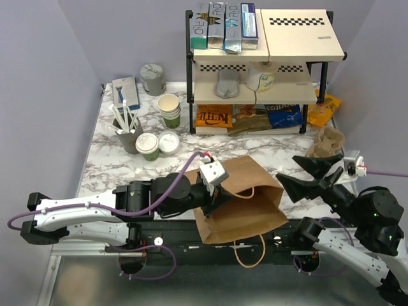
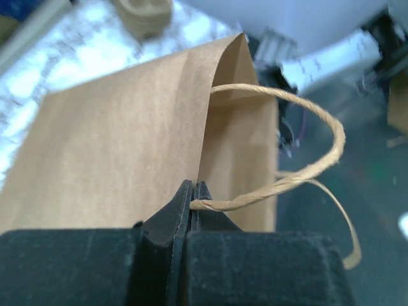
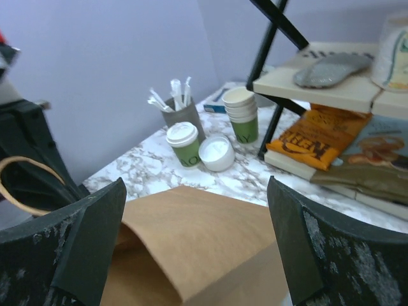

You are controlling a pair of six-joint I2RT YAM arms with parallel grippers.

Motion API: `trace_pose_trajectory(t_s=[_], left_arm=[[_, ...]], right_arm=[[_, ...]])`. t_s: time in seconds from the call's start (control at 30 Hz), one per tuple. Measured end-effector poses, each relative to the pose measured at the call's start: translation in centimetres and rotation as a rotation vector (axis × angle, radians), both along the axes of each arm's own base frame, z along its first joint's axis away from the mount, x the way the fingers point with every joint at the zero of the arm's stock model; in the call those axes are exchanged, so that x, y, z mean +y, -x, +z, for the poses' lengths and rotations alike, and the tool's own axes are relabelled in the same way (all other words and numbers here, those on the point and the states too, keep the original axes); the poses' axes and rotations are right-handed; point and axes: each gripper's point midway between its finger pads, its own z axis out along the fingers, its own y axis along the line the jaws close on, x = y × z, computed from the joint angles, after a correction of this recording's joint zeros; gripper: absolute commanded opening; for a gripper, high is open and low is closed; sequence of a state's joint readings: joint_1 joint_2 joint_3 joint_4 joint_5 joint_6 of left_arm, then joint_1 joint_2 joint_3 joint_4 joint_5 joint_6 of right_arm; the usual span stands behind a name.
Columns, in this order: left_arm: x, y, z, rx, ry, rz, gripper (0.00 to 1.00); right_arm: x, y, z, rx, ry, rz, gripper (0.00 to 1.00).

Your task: Pack the takeout coffee

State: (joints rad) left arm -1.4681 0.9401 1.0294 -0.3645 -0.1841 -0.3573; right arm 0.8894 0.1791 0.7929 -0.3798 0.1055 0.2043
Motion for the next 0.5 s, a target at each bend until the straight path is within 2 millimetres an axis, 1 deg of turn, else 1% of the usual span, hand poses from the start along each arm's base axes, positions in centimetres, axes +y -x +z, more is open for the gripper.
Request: trace_pose_trajectory(t_s=[0.07,0.13,0.23,0.3,0.37,0.43,0.5], left_arm=[[-0.1,-1.0,2.0,-0.008,0.037,0.061,0.00],[-0.2,-2.1,4.3,-0.009,0.075,0.128,0.00],[-0.6,-3.8,7.1,0.007,0.115,0.232,0.00],[-1.1,-5.1,8.5,0.029,0.137,0.287,0.00],[-1.6,-6.2,8.7,0.052,0.138,0.327,0.00],[-2.2,-8.2,8.2,0.078,0.123,0.379,0.00],[-2.7,-10.5,6.9,0.105,0.094,0.433,0.00]], right_arm=[[-0.3,-0.9,0.2,0.058,0.004,-0.050,1.00],[-0.8,-1.6,0.8,0.102,-0.008,-0.100,1.00],[-1.9,-2.5,2.0,0.177,-0.048,-0.183,1.00],[-2.7,-2.9,2.9,0.227,-0.086,-0.236,1.00],[-3.4,-3.3,3.8,0.256,-0.115,-0.281,1.00],[-4.1,-3.8,4.1,0.275,-0.125,-0.332,1.00],[-4.8,-4.2,4.1,0.288,-0.122,-0.379,1.00]])
